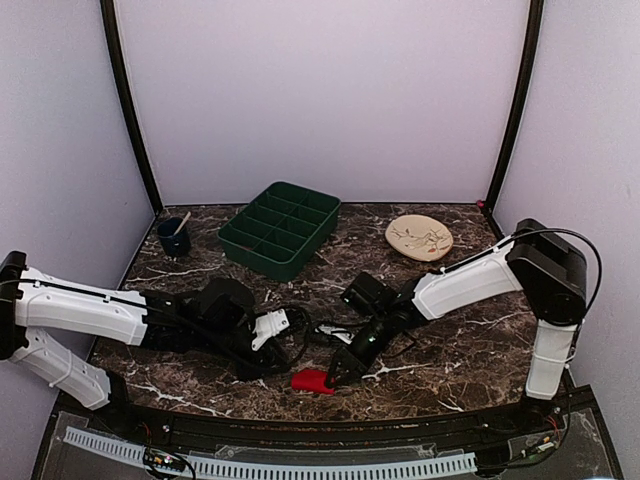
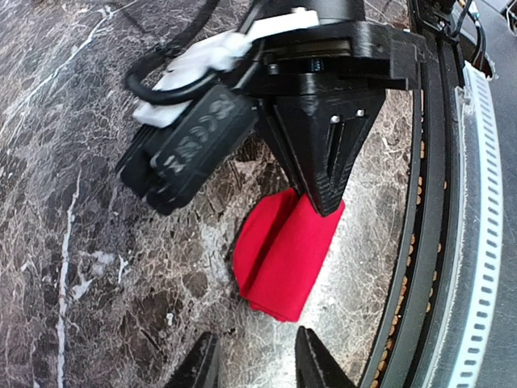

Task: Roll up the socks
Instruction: Pick up the sock from the center of the board.

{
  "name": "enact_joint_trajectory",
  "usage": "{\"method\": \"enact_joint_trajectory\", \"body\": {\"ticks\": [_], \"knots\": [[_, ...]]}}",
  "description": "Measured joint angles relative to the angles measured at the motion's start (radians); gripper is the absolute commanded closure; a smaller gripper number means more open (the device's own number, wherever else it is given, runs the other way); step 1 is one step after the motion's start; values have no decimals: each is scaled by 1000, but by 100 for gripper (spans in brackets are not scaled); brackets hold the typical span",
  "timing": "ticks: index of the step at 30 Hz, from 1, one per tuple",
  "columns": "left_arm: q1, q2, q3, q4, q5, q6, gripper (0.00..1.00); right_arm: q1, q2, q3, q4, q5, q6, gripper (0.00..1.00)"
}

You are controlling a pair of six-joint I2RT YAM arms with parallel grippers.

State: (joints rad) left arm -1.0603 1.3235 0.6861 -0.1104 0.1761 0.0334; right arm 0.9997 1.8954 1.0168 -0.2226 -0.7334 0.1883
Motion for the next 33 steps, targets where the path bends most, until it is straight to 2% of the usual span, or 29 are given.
{"method": "enact_joint_trajectory", "body": {"ticks": [13,33], "knots": [[-109,144,27,50,-72,93,60,-11,33,17,-19,-101,39,97],[-138,256,119,18,-14,184,58,-15,43,17,-19,-131,39,97]]}}
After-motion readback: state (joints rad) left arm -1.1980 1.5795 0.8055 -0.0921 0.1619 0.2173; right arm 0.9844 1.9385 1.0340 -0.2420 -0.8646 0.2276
